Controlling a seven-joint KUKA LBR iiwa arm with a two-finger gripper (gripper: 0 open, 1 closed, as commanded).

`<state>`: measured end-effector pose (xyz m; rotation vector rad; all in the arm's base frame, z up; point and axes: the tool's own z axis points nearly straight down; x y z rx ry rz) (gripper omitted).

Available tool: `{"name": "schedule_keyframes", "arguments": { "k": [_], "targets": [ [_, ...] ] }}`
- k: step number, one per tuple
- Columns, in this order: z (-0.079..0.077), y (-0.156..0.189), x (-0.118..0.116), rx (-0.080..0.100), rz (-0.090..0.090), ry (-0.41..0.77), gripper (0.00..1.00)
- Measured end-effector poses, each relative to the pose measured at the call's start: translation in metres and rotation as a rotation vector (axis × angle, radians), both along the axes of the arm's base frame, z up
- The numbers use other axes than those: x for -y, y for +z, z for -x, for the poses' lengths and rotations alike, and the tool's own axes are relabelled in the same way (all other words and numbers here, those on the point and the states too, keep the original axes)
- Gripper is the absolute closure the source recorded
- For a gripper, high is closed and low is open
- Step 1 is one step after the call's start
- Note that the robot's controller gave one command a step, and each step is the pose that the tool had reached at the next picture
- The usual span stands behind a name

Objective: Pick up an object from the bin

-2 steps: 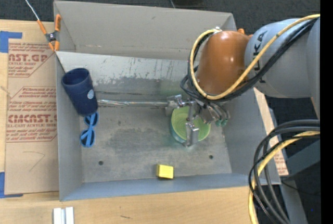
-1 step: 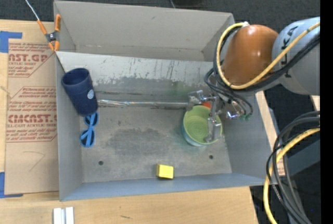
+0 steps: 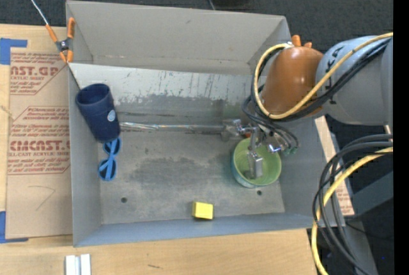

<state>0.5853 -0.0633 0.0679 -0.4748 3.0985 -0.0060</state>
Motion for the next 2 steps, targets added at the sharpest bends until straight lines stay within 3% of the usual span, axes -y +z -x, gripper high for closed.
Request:
{"name": "schedule_keyframes", "arguments": {
  "k": [1, 2],
  "targets": [
    [-0.001, 0.003, 0.0, 0.003, 0.0, -0.001, 1.0],
    [-0.01, 0.136, -0.012, 0.015, 0.0, -0.015, 1.0]
  ]
}}
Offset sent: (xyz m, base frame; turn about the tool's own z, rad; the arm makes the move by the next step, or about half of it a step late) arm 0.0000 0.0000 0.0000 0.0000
